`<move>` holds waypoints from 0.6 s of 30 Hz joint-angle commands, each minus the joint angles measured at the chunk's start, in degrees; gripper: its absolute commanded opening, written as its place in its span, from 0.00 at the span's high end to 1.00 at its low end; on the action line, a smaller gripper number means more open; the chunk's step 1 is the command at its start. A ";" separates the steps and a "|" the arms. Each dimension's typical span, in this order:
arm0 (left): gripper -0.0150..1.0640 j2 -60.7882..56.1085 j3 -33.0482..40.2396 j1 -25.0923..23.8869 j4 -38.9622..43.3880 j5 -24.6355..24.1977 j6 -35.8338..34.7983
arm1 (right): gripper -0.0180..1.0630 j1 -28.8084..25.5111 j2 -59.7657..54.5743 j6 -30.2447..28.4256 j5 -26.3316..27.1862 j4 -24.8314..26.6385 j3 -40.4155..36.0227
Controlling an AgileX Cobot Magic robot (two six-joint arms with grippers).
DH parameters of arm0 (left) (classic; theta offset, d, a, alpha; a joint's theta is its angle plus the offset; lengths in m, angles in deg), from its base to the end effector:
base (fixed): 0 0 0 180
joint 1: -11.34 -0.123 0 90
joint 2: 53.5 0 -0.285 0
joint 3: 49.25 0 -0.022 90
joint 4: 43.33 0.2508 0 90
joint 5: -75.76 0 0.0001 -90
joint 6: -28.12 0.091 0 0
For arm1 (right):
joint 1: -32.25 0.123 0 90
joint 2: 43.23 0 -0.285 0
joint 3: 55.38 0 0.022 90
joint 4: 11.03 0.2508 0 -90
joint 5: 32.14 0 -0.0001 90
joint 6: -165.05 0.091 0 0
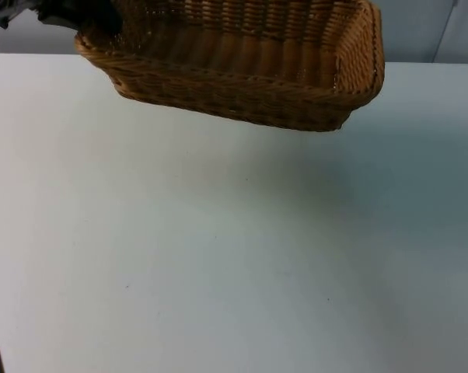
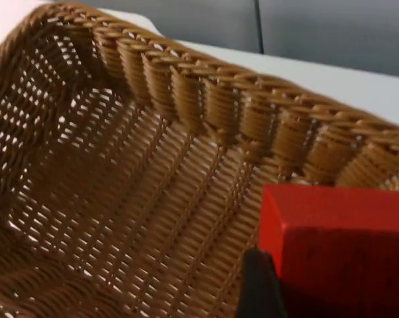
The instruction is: Pick up the basket with the left hand and place the cube into the basket with the right hand.
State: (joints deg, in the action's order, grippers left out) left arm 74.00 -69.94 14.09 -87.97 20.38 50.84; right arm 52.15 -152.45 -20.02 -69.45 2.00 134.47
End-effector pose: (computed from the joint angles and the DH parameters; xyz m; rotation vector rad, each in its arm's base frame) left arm 0.4509 -0.0744 0.2317 0.1139 2.5929 -0.8724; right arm 0.3789 0.1504 0.3081 -0.3690 2.3668 0.3721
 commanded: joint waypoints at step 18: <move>0.99 -0.63 -0.01 0.27 -3.16 -0.88 -0.40 | 0.46 2.60 -6.37 -10.48 -2.05 6.72 0.37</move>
State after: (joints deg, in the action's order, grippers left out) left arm 74.00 -69.94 14.09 -88.00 19.93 50.84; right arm 54.46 -159.14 -28.78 -70.96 8.56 134.47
